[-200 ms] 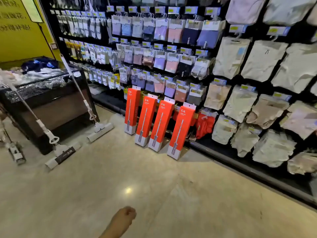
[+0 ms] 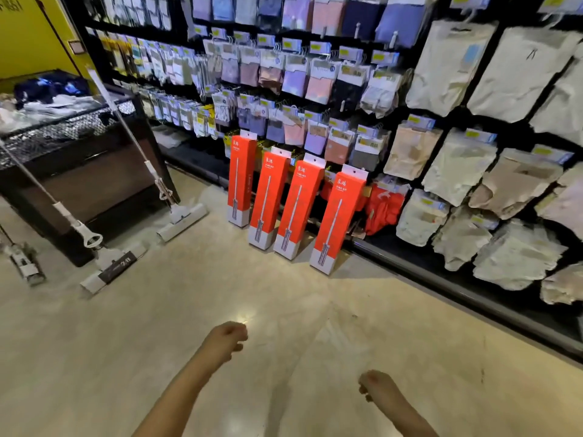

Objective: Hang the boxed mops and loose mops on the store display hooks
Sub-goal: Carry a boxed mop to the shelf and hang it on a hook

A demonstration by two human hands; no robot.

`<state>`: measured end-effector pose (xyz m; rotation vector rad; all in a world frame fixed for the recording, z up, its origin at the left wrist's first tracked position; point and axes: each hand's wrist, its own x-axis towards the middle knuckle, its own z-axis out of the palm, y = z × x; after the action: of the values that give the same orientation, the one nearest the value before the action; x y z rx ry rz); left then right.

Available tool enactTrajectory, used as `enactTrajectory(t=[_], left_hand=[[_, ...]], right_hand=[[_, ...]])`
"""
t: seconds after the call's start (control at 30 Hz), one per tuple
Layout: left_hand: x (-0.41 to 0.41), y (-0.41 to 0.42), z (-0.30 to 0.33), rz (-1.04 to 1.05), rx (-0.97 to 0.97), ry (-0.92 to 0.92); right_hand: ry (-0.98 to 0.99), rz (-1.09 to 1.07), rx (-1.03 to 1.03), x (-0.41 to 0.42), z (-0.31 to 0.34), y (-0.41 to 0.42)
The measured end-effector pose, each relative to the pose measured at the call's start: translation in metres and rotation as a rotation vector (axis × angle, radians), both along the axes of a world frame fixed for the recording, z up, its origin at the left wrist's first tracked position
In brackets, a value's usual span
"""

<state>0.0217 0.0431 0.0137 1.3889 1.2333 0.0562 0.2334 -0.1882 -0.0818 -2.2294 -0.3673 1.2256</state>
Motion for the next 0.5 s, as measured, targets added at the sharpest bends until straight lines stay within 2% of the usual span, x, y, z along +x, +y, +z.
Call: enactTrajectory(t=[0.13, 0.27, 0.5], left_hand=[[0.032, 0.063, 0.005, 0.029, 0.048, -0.009], [0.08, 0.136, 0.008, 0.064, 0.117, -0.037], [0.221, 0.276, -0.007, -0.109, 0.233, -0.016]], right_hand=[[-0.062, -0.037, 0.154, 0.048, 0.041, 0.089], [-0.106, -0.101, 0.256, 0.104, 0.047, 0.157], [-0.185, -0.301, 0.293, 0.211, 0.052, 0.256]])
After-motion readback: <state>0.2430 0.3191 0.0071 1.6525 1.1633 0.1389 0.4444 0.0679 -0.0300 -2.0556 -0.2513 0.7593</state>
